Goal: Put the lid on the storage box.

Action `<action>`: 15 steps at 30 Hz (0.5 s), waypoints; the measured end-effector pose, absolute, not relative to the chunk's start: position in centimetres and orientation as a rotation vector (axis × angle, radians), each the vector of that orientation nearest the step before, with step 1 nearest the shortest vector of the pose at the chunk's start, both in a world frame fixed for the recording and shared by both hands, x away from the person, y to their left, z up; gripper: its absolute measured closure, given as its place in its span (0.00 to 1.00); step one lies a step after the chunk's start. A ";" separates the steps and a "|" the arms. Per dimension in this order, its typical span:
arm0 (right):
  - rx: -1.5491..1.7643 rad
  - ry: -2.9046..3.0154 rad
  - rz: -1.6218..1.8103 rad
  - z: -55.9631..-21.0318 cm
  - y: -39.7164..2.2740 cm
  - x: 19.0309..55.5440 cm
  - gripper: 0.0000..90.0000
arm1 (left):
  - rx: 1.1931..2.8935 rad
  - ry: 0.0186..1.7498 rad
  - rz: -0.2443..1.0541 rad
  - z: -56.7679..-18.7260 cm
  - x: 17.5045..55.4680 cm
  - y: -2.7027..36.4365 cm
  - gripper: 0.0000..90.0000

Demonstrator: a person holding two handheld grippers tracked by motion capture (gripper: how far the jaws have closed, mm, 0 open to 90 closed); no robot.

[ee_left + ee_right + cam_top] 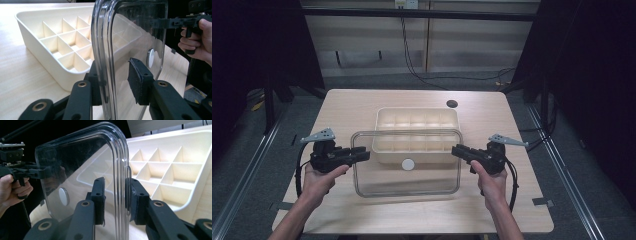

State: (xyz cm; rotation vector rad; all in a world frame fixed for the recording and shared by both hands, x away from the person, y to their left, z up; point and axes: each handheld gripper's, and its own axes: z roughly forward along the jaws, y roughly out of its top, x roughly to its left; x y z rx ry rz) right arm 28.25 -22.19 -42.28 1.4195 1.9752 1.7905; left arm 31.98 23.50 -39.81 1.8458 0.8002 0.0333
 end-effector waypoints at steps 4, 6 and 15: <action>1.406 1.965 1.792 -41.6 -22.3 28.5 0.77 | 1.842 0.786 0.045 -39.2 32.3 23.4 0.73; 1.404 1.962 1.789 -41.3 -22.3 28.7 0.77 | 1.842 0.782 0.049 -38.9 32.7 23.4 0.73; 1.417 1.932 1.804 -40.3 -22.4 29.8 0.77 | 1.829 0.776 0.073 -37.6 33.8 23.1 0.72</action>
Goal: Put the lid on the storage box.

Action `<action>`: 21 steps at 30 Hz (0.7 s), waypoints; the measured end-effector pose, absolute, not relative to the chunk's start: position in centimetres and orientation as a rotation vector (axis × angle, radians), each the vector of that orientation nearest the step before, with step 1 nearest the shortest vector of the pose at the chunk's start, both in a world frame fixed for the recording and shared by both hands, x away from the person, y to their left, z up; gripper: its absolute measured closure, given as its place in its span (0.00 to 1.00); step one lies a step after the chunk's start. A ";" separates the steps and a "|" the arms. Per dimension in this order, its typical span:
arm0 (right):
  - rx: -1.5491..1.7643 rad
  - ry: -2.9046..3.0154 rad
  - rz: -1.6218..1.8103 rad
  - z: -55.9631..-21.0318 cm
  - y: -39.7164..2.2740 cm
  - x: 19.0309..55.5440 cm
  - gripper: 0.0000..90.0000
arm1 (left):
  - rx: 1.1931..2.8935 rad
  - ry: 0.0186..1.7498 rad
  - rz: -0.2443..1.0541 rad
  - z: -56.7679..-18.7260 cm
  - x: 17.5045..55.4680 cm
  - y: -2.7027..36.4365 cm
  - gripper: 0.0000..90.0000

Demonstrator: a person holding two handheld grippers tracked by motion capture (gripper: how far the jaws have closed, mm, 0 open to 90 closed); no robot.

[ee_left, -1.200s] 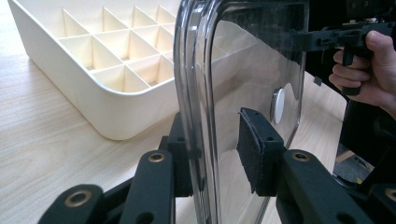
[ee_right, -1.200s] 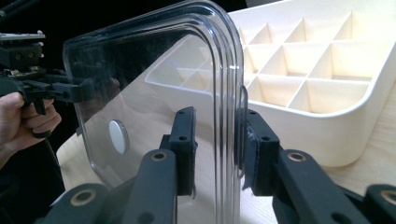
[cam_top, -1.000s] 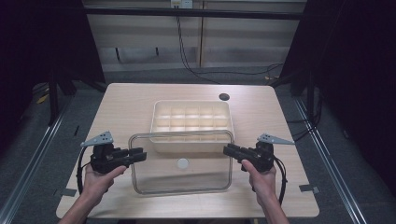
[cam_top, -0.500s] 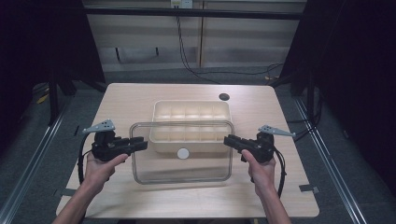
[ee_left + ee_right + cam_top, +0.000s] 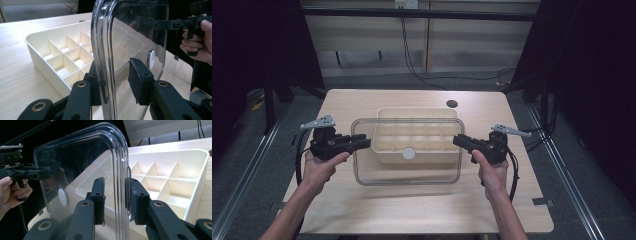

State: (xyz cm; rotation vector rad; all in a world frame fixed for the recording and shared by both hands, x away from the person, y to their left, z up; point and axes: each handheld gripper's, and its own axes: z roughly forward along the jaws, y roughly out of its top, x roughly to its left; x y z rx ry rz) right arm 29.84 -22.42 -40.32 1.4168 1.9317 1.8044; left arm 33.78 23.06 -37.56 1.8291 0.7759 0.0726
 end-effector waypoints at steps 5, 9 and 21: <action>1.407 1.935 1.790 -39.4 -22.4 30.5 0.77 | 1.816 0.779 0.066 -37.5 34.5 23.1 0.72; 1.393 1.935 1.777 -38.5 -22.5 30.9 0.77 | 1.808 0.775 0.064 -37.2 35.0 23.0 0.72; 1.379 1.903 1.790 -36.8 -22.7 32.7 0.77 | 1.810 0.772 0.104 -35.4 36.7 22.5 0.71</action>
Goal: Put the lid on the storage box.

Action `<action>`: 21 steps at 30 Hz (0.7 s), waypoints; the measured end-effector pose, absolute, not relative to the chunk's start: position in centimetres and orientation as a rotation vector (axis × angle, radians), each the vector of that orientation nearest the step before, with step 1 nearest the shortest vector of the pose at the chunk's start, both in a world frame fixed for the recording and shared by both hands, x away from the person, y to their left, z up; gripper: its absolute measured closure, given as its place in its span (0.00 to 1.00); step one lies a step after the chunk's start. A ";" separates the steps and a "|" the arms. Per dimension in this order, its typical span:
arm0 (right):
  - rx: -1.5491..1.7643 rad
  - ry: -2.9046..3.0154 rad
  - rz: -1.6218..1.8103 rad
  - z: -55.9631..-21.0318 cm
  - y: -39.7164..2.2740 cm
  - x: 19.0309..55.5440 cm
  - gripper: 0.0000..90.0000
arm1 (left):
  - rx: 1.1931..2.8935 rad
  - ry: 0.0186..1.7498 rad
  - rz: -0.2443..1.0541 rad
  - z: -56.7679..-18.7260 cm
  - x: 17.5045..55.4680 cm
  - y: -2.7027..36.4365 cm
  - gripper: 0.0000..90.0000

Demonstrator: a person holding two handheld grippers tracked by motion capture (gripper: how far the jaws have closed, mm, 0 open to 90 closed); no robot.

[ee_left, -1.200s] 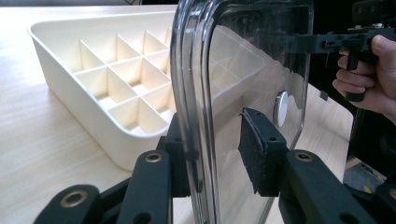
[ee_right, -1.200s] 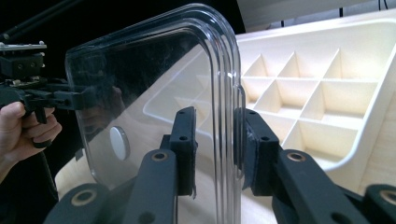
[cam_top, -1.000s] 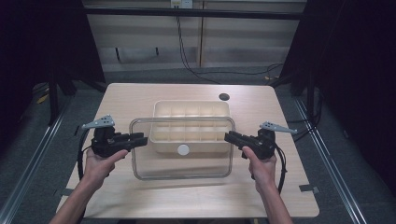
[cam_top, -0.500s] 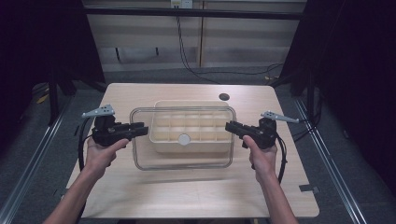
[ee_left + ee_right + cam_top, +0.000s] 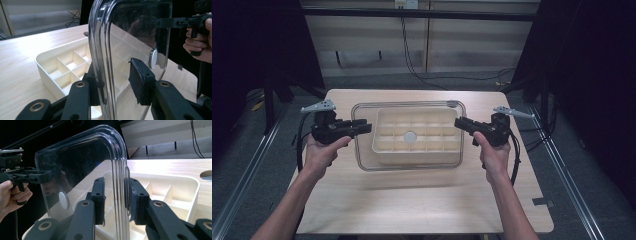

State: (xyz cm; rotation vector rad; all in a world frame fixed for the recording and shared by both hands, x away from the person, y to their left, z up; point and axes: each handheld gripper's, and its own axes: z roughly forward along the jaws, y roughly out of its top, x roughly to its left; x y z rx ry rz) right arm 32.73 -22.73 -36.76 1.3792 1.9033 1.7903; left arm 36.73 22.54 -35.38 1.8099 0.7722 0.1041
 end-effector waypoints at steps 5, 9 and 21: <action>1.369 1.895 1.781 -35.8 -22.9 33.6 0.77 | 1.810 0.777 0.113 -35.1 37.5 22.3 0.70; 1.362 1.887 1.781 -35.5 -22.9 34.1 0.77 | 1.809 0.781 0.119 -34.7 38.1 22.1 0.69; 1.397 1.844 1.796 -35.5 -23.7 35.7 0.77 | 1.817 0.787 0.142 -33.7 40.1 21.0 0.68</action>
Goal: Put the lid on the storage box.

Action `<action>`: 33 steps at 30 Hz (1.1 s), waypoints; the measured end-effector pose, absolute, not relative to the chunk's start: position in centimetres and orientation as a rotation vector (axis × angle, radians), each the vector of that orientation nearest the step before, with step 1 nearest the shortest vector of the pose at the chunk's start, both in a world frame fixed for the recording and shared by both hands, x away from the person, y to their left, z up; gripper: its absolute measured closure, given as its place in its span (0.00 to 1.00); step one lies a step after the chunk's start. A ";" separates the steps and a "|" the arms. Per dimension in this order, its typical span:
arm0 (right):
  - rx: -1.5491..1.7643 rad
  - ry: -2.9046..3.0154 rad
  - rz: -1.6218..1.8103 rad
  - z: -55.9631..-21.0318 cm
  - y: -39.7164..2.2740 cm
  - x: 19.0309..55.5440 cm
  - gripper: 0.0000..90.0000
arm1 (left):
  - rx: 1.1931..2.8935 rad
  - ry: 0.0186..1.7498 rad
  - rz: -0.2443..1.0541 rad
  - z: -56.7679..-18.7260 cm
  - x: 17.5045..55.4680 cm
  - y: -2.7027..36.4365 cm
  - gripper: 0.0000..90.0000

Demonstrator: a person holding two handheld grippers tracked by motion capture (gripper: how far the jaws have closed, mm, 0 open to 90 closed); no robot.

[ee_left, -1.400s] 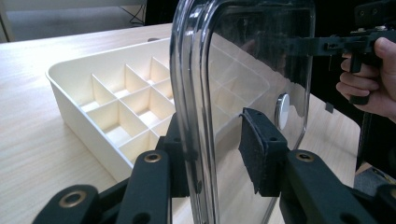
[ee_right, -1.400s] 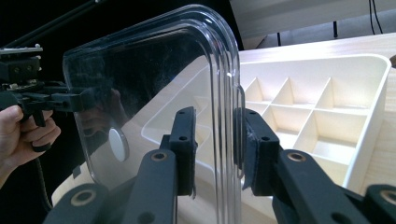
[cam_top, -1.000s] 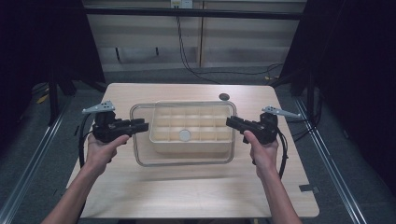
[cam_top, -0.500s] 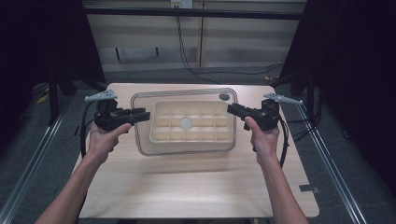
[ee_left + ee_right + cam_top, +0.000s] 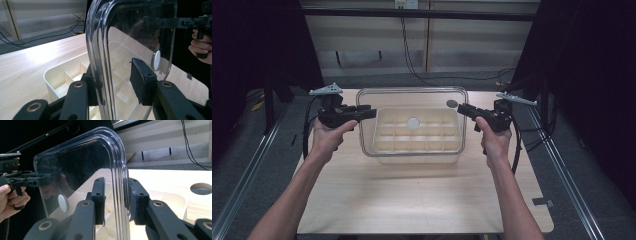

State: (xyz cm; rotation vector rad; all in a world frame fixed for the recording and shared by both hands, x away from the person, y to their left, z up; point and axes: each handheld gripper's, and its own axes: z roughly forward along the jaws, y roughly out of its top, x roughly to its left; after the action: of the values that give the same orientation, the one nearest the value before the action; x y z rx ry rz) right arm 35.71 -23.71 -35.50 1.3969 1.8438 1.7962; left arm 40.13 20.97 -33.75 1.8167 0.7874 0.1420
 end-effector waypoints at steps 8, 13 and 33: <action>1.439 1.825 1.801 -36.0 -24.5 36.9 0.77 | 1.824 0.811 0.145 -33.7 41.5 19.8 0.67; 1.473 1.830 1.791 -37.0 -24.9 37.0 0.77 | 1.837 0.824 0.128 -34.6 41.9 19.4 0.67; 1.555 1.809 1.753 -38.7 -24.9 39.0 0.78 | 1.817 0.886 0.094 -37.1 44.4 18.9 0.62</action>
State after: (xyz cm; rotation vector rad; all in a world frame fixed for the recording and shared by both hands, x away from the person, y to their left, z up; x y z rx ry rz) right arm 39.00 -24.89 -38.67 1.5546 1.8086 1.7533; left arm 44.35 18.88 -37.12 1.8170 0.8865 0.0937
